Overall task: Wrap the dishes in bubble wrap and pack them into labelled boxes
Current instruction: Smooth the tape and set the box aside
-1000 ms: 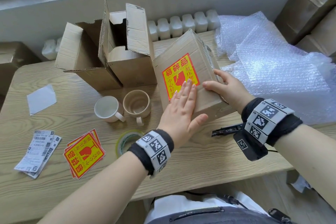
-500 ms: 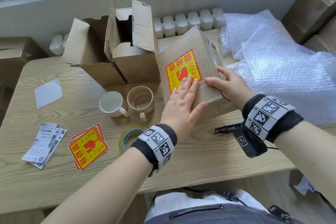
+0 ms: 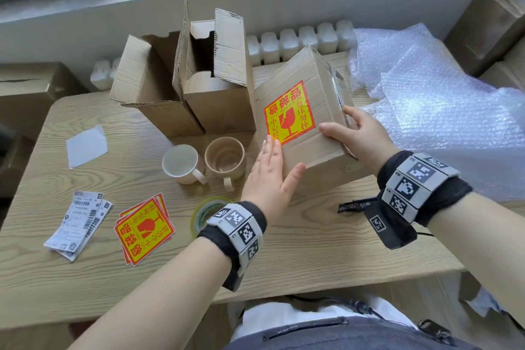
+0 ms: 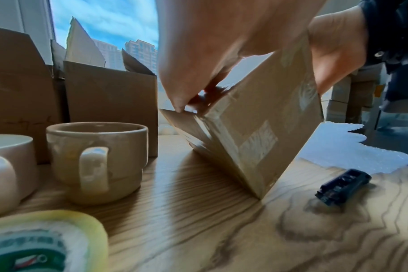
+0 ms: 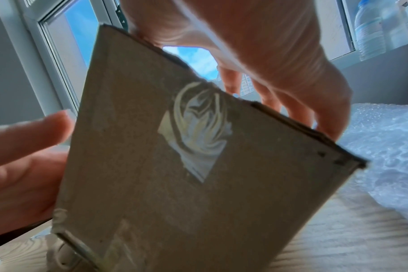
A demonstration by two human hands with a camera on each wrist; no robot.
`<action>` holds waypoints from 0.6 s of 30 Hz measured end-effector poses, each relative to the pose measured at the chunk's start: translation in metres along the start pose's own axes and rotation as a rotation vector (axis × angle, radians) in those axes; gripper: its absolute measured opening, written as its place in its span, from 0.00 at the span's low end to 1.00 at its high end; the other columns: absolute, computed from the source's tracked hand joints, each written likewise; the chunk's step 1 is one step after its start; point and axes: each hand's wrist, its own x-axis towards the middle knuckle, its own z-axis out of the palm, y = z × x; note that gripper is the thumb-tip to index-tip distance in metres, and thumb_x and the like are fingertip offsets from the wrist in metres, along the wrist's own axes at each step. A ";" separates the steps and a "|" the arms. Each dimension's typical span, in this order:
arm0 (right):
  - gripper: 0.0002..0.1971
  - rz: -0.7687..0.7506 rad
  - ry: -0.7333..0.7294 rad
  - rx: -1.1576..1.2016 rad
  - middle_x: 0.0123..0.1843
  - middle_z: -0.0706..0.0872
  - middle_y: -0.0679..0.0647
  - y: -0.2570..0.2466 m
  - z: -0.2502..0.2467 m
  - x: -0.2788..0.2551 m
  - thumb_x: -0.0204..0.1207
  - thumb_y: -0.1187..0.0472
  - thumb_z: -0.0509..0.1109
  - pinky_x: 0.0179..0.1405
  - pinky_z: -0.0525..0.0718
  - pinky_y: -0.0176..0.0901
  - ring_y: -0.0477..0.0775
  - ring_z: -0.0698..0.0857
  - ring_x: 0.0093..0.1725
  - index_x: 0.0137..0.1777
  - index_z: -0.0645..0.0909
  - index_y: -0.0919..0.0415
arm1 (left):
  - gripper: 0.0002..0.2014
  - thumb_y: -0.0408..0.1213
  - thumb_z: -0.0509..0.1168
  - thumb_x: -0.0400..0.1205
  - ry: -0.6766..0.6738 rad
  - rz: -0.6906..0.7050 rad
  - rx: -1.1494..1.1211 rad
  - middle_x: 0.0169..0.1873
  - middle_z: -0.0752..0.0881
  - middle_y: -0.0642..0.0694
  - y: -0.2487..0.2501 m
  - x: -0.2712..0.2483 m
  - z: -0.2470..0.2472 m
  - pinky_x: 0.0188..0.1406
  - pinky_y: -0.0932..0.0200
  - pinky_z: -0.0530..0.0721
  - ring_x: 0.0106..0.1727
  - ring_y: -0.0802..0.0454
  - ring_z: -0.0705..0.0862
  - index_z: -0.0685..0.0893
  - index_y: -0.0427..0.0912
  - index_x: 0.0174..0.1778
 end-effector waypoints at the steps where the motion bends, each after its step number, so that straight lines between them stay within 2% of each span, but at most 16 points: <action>1: 0.49 0.001 0.027 -0.048 0.73 0.75 0.51 -0.001 0.000 0.001 0.56 0.32 0.76 0.62 0.80 0.48 0.51 0.77 0.67 0.78 0.66 0.48 | 0.37 0.58 0.45 0.85 -0.018 -0.011 -0.015 0.84 0.41 0.46 0.002 0.003 -0.001 0.81 0.59 0.42 0.84 0.55 0.41 0.44 0.40 0.84; 3: 0.56 0.009 0.085 -0.215 0.74 0.73 0.52 -0.005 0.000 0.003 0.45 0.20 0.69 0.70 0.73 0.60 0.56 0.74 0.72 0.77 0.66 0.42 | 0.35 0.57 0.46 0.86 -0.052 -0.033 -0.055 0.84 0.44 0.45 0.005 0.011 -0.002 0.80 0.60 0.43 0.84 0.55 0.44 0.46 0.40 0.84; 5: 0.52 -0.003 0.112 -0.452 0.78 0.67 0.54 -0.012 0.001 0.002 0.51 0.19 0.65 0.72 0.65 0.65 0.61 0.67 0.75 0.77 0.64 0.40 | 0.34 0.55 0.46 0.87 -0.076 -0.048 -0.120 0.84 0.48 0.44 0.008 0.019 -0.002 0.79 0.62 0.44 0.84 0.54 0.46 0.49 0.39 0.84; 8: 0.51 -0.030 0.093 -0.696 0.81 0.60 0.57 -0.020 0.009 -0.005 0.55 0.16 0.56 0.72 0.60 0.67 0.65 0.60 0.77 0.79 0.60 0.38 | 0.31 0.51 0.45 0.88 -0.086 -0.066 -0.266 0.84 0.50 0.43 0.014 0.025 -0.002 0.78 0.65 0.43 0.84 0.54 0.47 0.50 0.37 0.84; 10: 0.49 -0.027 0.073 -0.711 0.83 0.54 0.56 -0.018 0.013 -0.007 0.58 0.16 0.53 0.73 0.58 0.68 0.65 0.55 0.79 0.80 0.57 0.37 | 0.30 0.50 0.44 0.89 -0.059 -0.087 -0.382 0.84 0.51 0.43 0.018 0.027 -0.003 0.78 0.65 0.43 0.84 0.54 0.48 0.51 0.37 0.84; 12: 0.42 -0.035 0.036 -0.639 0.84 0.50 0.53 -0.015 0.015 -0.009 0.65 0.20 0.53 0.74 0.54 0.67 0.64 0.49 0.81 0.79 0.57 0.34 | 0.31 0.51 0.45 0.88 -0.007 -0.141 -0.482 0.83 0.55 0.42 0.020 0.029 -0.008 0.77 0.64 0.47 0.83 0.52 0.52 0.53 0.36 0.83; 14: 0.35 -0.081 0.024 -0.610 0.84 0.49 0.52 -0.012 0.016 -0.010 0.71 0.26 0.55 0.74 0.54 0.65 0.62 0.47 0.80 0.79 0.58 0.33 | 0.35 0.58 0.46 0.86 0.016 -0.188 -0.527 0.81 0.62 0.40 0.018 0.036 -0.011 0.77 0.61 0.54 0.82 0.48 0.59 0.58 0.35 0.82; 16: 0.32 -0.111 0.033 -0.640 0.84 0.48 0.52 -0.010 0.019 -0.011 0.75 0.31 0.56 0.75 0.53 0.64 0.62 0.46 0.80 0.79 0.58 0.34 | 0.42 0.67 0.47 0.79 0.024 -0.186 -0.569 0.78 0.69 0.40 0.017 0.038 -0.013 0.79 0.56 0.59 0.79 0.46 0.65 0.64 0.37 0.80; 18: 0.32 -0.119 0.055 -0.658 0.84 0.48 0.53 -0.010 0.022 -0.009 0.76 0.33 0.56 0.76 0.53 0.62 0.63 0.47 0.80 0.80 0.57 0.35 | 0.43 0.67 0.46 0.76 0.028 -0.174 -0.578 0.76 0.72 0.40 0.016 0.040 -0.015 0.78 0.55 0.62 0.77 0.45 0.68 0.68 0.37 0.78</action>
